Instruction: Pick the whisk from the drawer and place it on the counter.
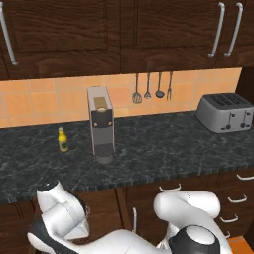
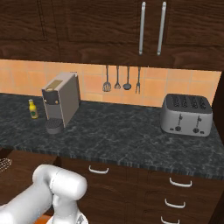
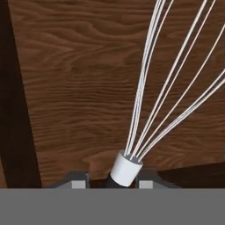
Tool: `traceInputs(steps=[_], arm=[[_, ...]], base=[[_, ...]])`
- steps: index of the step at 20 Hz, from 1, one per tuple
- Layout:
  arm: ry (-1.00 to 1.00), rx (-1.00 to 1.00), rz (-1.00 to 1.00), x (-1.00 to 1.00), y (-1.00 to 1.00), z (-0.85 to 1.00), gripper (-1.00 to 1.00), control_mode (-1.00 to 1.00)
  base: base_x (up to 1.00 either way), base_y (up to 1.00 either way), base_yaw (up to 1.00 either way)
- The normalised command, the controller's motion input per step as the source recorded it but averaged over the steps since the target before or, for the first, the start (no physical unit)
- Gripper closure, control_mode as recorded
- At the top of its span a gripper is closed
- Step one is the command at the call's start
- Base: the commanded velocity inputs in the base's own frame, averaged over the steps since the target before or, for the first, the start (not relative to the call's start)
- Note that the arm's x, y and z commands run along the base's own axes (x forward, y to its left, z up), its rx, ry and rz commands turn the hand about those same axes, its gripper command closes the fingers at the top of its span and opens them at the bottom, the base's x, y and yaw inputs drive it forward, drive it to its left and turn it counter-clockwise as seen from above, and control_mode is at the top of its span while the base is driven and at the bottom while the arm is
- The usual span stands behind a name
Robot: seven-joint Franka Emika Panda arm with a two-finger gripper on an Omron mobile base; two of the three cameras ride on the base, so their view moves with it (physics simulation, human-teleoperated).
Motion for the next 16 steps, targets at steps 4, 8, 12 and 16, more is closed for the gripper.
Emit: traceInputs(steps=[4,8,12,16], arm=[[0.00,0.00,0.08,-0.31,-0.15,1.00,1.00,-1.00],[-0.04,0.02,0.12,0.00,-0.78,0.85,1.00,-1.00],[-0.01,0.07,0.08,0.01,-1.00,0.76,1.00,-1.00],[0.00,0.08,0.06,0.00,-1.00,0.82,1.00,-1.00]], base=[[0.00,0.00,0.00],[0.00,0.00,0.00],[0.00,0.00,0.00],[0.00,0.00,0.00]])
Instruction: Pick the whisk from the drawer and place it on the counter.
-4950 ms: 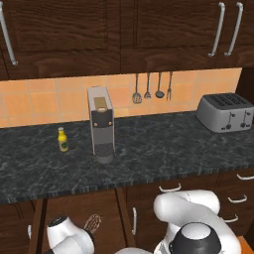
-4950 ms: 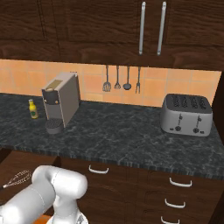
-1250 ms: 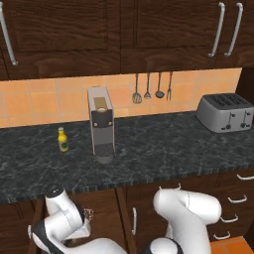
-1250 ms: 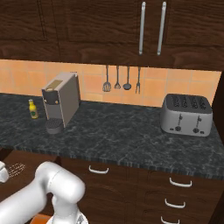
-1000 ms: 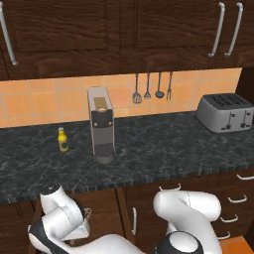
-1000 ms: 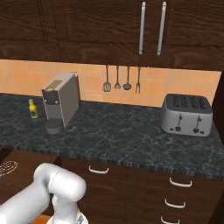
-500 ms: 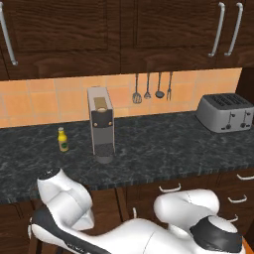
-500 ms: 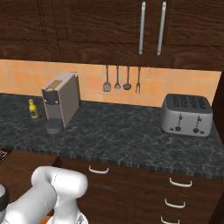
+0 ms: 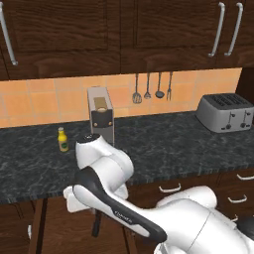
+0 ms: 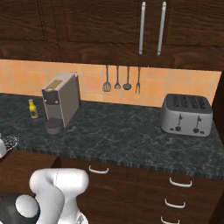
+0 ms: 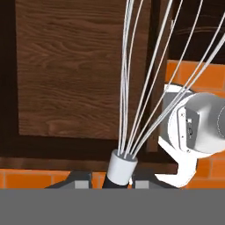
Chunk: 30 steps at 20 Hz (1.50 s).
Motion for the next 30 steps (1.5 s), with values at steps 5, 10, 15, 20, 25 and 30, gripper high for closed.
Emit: traceInputs(steps=[5,10,15,20,25,30], arm=[[0.04,0.10,0.01,0.40,-1.00,0.40,1.00,-1.00],[0.04,0.11,0.00,0.51,-1.00,0.23,1.00,-1.00],[0.00,0.08,0.00,0.27,-1.00,-0.07,1.00,-1.00],[0.00,0.01,0.00,0.30,-1.00,-0.02,1.00,-1.00],[0.00,0.00,0.00,0.68,-0.87,0.00,1.00,-1.00],[0.00,0.00,0.00,0.88,-0.75,0.00,1.00,-1.00]], base=[[0.00,0.00,0.00],[0.00,0.00,0.00],[0.00,0.00,0.00],[0.00,0.00,0.00],[0.00,0.00,0.00],[0.00,0.00,0.00]])
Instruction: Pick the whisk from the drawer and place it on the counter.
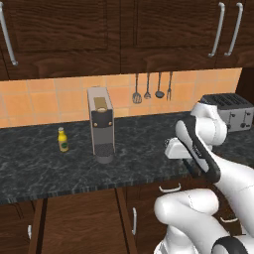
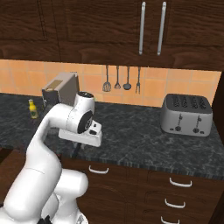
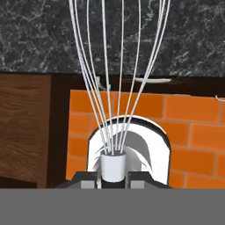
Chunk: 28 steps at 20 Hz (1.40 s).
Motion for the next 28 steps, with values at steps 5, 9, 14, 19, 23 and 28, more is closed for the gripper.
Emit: traceInputs(steps=[5,9,14,19,23,28], arm=[[0.00,0.00,0.00,0.96,-0.46,-0.02,1.00,-1.00],[0.00,0.00,0.00,1.00,-0.10,-0.19,1.00,-1.00],[0.00,-0.02,0.00,0.99,-0.05,-0.34,1.00,-1.00],[-0.05,-0.11,0.00,0.64,0.03,-0.67,1.00,-1.00],[-0.21,-0.18,0.01,0.01,0.28,-0.46,1.00,-1.00],[-0.10,-0.01,0.00,0.18,0.15,-0.24,1.00,-1.00]], base=[[0.00,0.00,0.00],[0.00,0.00,0.00],[0.00,0.00,0.00],[0.00,0.00,0.00],[0.00,0.00,0.00],[0.00,0.00,0.00]])
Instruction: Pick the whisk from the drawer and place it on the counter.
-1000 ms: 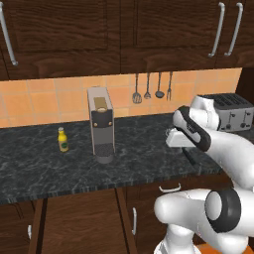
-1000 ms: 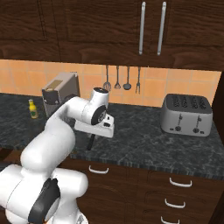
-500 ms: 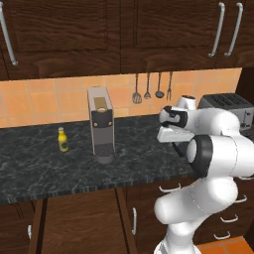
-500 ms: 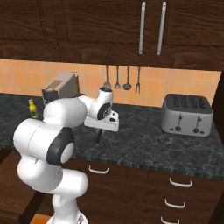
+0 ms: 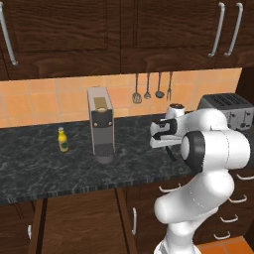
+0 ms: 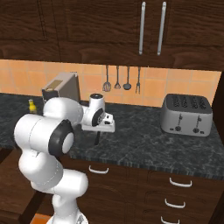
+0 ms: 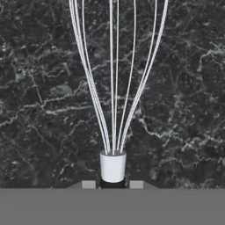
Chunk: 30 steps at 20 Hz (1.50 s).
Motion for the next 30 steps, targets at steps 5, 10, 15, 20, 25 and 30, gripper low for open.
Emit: traceInputs(steps=[5,10,15,20,25,30], arm=[[-0.02,0.00,0.00,0.38,0.00,-0.25,1.00,-1.00],[0.00,0.02,0.00,0.30,-0.05,-0.07,1.00,-1.00],[0.00,0.01,0.01,0.39,-0.01,-0.05,1.00,-1.00],[-0.01,0.00,0.01,0.35,0.00,-0.40,1.00,-1.00],[-0.01,0.00,0.01,0.24,0.00,-0.39,1.00,-1.00],[-0.01,0.00,0.01,0.21,0.00,-0.16,-1.00,-1.00]], base=[[0.00,0.00,0.00],[0.00,0.00,0.00],[0.00,0.00,0.00],[0.00,0.00,0.00],[0.00,0.00,0.00],[0.00,0.00,0.00]])
